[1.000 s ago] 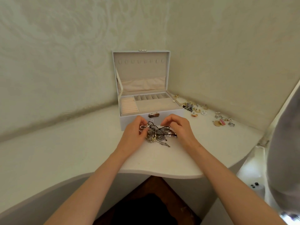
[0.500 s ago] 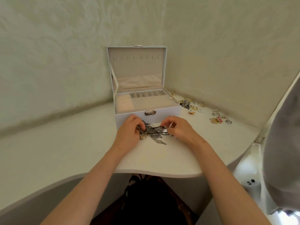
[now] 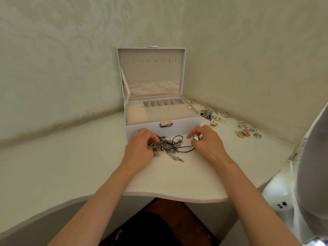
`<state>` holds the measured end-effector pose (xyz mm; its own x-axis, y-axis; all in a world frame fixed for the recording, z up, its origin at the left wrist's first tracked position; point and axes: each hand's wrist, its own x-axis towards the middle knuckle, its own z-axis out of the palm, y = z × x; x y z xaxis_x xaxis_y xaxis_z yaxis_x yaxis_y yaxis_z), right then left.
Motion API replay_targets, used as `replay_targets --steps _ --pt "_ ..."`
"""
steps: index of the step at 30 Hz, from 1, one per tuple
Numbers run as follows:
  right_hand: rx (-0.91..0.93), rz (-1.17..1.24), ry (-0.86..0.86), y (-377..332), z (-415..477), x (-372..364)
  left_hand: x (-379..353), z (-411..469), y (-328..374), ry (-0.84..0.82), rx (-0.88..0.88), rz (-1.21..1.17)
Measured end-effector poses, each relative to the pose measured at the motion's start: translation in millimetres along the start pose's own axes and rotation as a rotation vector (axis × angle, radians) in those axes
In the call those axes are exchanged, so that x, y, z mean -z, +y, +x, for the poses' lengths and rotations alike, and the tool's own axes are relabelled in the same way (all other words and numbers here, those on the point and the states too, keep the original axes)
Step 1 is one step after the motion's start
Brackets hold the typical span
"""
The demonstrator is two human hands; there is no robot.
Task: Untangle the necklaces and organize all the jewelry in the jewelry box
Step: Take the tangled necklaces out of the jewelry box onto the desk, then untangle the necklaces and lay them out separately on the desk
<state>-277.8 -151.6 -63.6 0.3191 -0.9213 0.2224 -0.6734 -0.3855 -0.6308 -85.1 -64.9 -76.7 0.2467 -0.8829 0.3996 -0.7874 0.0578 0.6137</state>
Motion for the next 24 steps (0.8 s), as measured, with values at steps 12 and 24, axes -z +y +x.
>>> replay_targets --steps 12,24 --pt "0.420 -0.005 -0.201 -17 -12 0 2 -7 2 -0.057 -0.214 0.034" --pt "0.549 -0.112 -0.163 -18 -11 -6 0 -8 -5 -0.083 -0.198 0.118"
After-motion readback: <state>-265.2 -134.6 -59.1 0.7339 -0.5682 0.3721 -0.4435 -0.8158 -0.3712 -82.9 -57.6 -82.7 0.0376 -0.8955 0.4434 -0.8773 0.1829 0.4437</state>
